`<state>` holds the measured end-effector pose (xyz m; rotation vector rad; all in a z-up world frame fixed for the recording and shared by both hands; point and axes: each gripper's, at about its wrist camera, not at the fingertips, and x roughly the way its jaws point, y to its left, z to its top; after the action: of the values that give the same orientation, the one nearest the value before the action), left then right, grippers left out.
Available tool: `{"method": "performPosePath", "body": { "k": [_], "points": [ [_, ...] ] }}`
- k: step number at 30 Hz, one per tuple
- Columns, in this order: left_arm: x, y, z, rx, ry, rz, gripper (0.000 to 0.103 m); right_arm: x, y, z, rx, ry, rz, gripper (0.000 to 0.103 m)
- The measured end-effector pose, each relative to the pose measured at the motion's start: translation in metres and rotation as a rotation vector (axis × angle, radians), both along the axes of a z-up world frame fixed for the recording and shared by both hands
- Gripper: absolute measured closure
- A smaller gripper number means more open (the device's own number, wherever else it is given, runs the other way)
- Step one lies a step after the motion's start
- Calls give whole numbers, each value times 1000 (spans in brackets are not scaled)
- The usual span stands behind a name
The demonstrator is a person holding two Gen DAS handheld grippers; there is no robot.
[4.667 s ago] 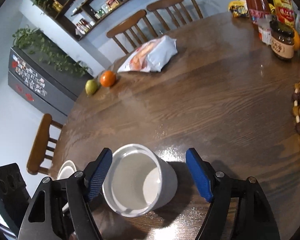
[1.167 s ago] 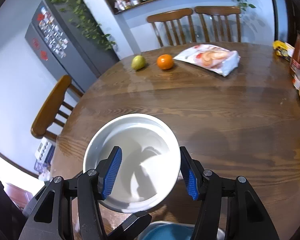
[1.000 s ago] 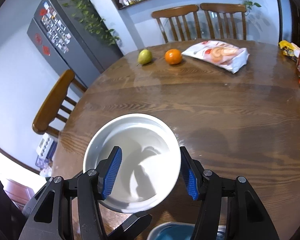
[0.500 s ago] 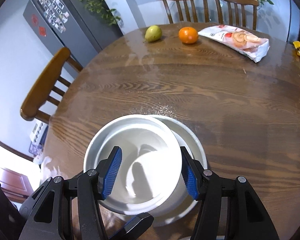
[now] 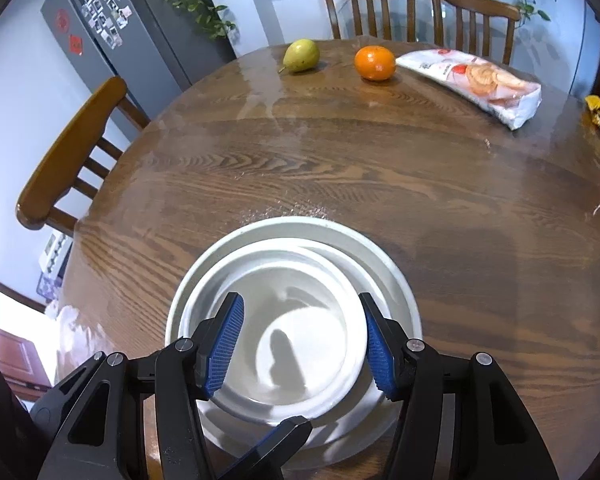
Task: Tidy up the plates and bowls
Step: 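Lower the white cup into the medium bowl and open the right tool, then grasp the rim of the nested bowl stack with the right tool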
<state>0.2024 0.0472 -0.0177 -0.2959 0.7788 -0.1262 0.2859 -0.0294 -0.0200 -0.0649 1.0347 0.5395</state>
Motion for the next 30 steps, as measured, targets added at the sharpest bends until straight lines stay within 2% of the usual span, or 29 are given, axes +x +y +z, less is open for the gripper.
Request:
{"method": "performPosePath", "body": {
  "k": [5, 9, 13, 16, 19, 25, 27, 28, 30],
  "points": [
    [-6, 1, 4, 13, -11, 18, 38, -6, -1, 13, -71, -103, -21, 42],
    [-14, 1, 10, 22, -27, 25, 36, -9, -5, 16, -81, -120, -32, 42],
    [-21, -3, 17, 96, -37, 38, 35, -12, -13, 22, -53, -117, -44, 42],
    [-28, -1, 21, 103, -52, 53, 34, -17, -19, 30, -40, -131, -56, 42],
    [-33, 2, 23, 78, -58, 58, 30, -23, -26, 37, -20, -151, -64, 34],
    [-35, 4, 26, 93, -57, 70, 25, -32, -38, 47, 9, -166, -78, 33],
    [-33, 6, 25, 81, -43, 70, 24, -33, -42, 48, 32, -160, -76, 27],
    [-32, 8, 24, 72, -34, 71, 24, -33, -44, 49, 50, -155, -77, 21],
    [-29, 10, 24, 61, -22, 78, 24, -32, -46, 49, 47, -147, -85, 18]
  ]
}}
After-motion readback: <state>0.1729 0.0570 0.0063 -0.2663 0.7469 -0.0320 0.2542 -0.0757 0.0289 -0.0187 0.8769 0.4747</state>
